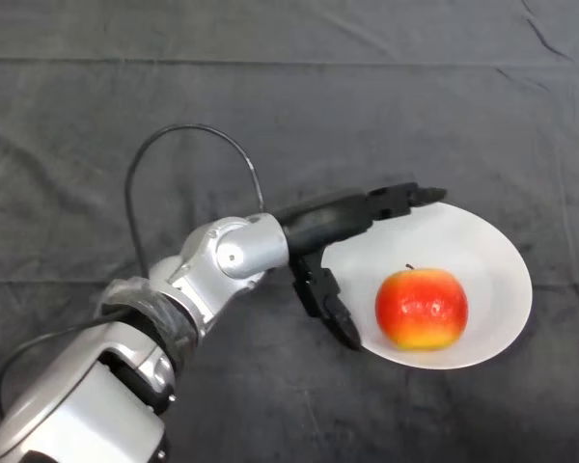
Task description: Move the apple to the plate
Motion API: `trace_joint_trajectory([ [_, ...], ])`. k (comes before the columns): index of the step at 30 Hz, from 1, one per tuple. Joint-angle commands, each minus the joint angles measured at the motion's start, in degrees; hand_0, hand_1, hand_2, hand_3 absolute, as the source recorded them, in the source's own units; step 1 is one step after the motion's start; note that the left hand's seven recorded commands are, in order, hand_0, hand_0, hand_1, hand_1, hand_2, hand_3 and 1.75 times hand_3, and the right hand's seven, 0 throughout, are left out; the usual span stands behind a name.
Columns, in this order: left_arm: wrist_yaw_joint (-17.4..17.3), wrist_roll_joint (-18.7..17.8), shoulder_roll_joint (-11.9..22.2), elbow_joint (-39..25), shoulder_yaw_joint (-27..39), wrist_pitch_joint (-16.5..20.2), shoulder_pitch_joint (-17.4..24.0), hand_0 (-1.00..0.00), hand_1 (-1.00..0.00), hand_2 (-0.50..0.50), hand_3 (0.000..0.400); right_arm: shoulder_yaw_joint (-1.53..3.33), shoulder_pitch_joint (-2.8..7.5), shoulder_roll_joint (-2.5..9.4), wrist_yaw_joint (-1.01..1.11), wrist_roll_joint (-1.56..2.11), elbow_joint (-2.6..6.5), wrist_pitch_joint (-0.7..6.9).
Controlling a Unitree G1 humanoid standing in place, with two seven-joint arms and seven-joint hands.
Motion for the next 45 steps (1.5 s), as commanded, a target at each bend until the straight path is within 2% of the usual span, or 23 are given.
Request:
trace_joint_trajectory([
  [1,0.0,-0.7,3.1,-0.2,0.9,0.3,-3.7,0.00,0.00,0.00,0.000,-0.89,-0.15,-1.03,-0.12,0.03,0.10,-0.11],
  [10,0.4,-2.7,7.9,0.6,5.9,-0.5,-3.3,0.00,0.00,0.00,0.000,-0.90,-0.15,-1.04,-0.11,0.03,0.12,-0.11],
  [21,1.1,-6.2,12.9,1.4,12.6,-1.5,-0.5,0.00,0.00,0.00,0.000,-0.90,-0.15,-1.03,-0.11,0.01,0.10,-0.12],
  [45,1.1,-15.7,22.0,2.6,28.3,-3.1,9.9,0.00,0.00,0.00,0.000,-0.88,-0.12,-0.98,-0.15,-0.01,0.00,-0.12],
])
